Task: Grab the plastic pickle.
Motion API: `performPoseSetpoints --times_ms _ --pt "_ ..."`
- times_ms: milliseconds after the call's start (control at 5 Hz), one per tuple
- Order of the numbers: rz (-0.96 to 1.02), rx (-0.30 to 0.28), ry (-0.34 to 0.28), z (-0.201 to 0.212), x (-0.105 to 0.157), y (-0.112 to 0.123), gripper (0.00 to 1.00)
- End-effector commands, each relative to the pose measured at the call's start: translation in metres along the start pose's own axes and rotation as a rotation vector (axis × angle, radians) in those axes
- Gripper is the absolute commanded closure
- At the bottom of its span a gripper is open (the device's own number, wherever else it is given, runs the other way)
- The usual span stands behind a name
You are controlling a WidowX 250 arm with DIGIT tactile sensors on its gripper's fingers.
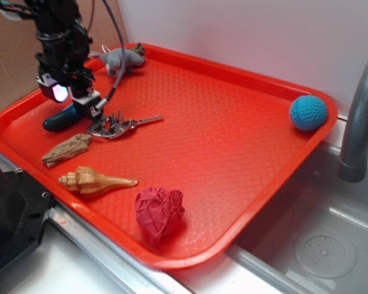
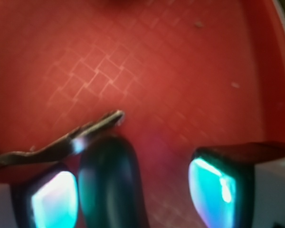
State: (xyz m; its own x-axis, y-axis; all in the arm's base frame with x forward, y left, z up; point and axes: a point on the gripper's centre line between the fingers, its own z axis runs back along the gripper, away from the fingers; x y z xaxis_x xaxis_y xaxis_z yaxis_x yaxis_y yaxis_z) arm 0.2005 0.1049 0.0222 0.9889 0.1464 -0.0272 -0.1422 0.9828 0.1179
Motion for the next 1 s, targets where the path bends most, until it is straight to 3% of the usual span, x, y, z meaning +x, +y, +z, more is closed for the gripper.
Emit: performPoseSetpoints --times_ms 0,600,800 --pt "-0.058 -0.026 0.001 -0.007 0.012 -0.004 1.0" --pt "-0.076 -0.133 -0.053 0.029 0.0 -0.001 1.0" --pt "-0.079 -0.12 -0.156 0.06 -0.007 -0.008 1.0"
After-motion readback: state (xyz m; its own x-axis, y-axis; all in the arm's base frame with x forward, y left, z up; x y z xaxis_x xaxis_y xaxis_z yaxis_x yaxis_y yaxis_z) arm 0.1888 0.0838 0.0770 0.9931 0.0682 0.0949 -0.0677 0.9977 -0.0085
